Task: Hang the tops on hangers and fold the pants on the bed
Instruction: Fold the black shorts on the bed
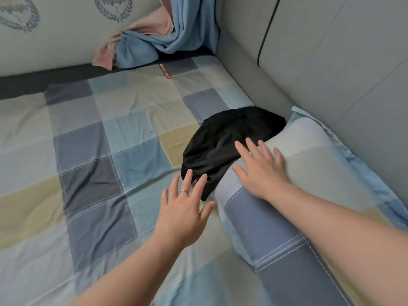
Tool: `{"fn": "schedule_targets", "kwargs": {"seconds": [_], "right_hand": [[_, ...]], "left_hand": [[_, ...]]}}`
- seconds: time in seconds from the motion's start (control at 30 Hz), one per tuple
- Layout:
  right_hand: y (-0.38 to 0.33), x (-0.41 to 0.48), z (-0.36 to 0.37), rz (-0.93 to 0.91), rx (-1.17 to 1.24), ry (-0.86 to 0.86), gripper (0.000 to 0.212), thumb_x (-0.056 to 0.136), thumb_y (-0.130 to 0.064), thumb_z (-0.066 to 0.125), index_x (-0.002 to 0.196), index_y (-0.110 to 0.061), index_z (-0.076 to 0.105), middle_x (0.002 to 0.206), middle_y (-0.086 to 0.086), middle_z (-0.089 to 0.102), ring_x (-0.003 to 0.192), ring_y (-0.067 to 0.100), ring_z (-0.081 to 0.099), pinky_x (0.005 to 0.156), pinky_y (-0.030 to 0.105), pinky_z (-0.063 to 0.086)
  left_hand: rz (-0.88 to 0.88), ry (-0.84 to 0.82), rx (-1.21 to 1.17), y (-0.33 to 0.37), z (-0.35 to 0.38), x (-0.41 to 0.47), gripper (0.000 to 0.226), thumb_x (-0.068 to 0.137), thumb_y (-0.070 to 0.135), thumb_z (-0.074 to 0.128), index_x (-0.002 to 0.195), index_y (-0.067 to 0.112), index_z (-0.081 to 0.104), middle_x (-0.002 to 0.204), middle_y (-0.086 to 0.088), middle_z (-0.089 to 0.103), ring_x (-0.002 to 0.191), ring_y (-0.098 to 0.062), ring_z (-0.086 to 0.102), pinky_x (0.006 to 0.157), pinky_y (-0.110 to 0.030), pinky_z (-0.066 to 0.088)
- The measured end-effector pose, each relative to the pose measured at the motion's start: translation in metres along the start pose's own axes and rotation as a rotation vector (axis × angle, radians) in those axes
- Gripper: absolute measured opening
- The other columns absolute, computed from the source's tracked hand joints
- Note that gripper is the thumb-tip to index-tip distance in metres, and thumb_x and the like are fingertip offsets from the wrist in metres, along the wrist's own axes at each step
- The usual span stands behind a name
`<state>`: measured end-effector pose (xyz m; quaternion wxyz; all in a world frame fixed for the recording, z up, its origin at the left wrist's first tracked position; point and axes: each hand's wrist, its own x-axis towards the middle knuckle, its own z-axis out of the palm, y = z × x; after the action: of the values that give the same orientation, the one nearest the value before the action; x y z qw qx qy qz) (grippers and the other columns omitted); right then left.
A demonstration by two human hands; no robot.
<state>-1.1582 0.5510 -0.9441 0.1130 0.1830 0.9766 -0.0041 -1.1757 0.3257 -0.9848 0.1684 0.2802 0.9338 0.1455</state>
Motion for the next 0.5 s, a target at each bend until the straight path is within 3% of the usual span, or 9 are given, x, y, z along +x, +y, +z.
{"fn": "schedule_targets", "kwargs": {"seconds": [0.13,0.23,0.3,0.37,0.5], "right_hand": [[0.021,0.084,0.027,0.012,-0.073,0.066,0.068,0.1,-0.062,0.026,0.157,-0.041,-0.004,0.169,-0.002,0.001,0.154,0.027,0.0,0.118,0.061,0.009],[0.048,0.13,0.049,0.126,0.036,0.008,0.08,0.095,-0.068,0.038,0.156,-0.043,-0.007,0.168,0.003,0.0,0.154,0.031,0.001,0.115,0.064,0.018],[0.059,0.149,0.067,0.141,0.098,-0.03,0.089,0.09,-0.072,0.044,0.155,-0.044,-0.009,0.168,0.005,-0.002,0.154,0.033,0.002,0.114,0.064,0.02],[0.058,0.162,0.086,0.114,0.159,-0.015,0.092,0.088,-0.072,0.048,0.155,-0.045,-0.01,0.168,0.006,-0.002,0.153,0.033,0.004,0.113,0.063,0.021],[0.041,0.179,0.098,0.155,0.223,0.111,0.079,0.093,-0.056,0.054,0.156,-0.039,0.009,0.159,0.01,0.024,0.141,0.035,0.028,0.105,0.057,0.03]], "left_hand": [[-0.009,0.122,-0.131,0.018,0.033,0.104,0.067,0.095,0.069,0.021,0.155,0.047,0.002,0.169,0.006,-0.001,0.154,-0.026,-0.006,0.123,-0.052,0.008],[-0.112,0.046,-0.118,0.016,0.066,0.161,0.068,0.096,0.07,0.026,0.155,0.049,-0.002,0.168,0.01,-0.01,0.154,-0.026,-0.008,0.12,-0.062,0.005],[-0.178,0.054,-0.05,0.007,0.094,0.175,0.068,0.098,0.058,0.029,0.153,0.051,-0.011,0.166,0.01,-0.019,0.154,-0.024,-0.014,0.117,-0.069,0.003],[-0.187,0.181,-0.004,-0.001,0.116,0.18,0.076,0.092,0.041,0.031,0.15,0.055,-0.017,0.166,0.01,-0.018,0.153,-0.021,-0.017,0.116,-0.069,-0.001],[-0.178,0.262,0.063,-0.006,0.122,0.184,0.1,0.089,0.038,0.059,0.146,0.059,-0.021,0.167,0.009,-0.011,0.154,-0.019,-0.014,0.118,-0.062,-0.006]]}}
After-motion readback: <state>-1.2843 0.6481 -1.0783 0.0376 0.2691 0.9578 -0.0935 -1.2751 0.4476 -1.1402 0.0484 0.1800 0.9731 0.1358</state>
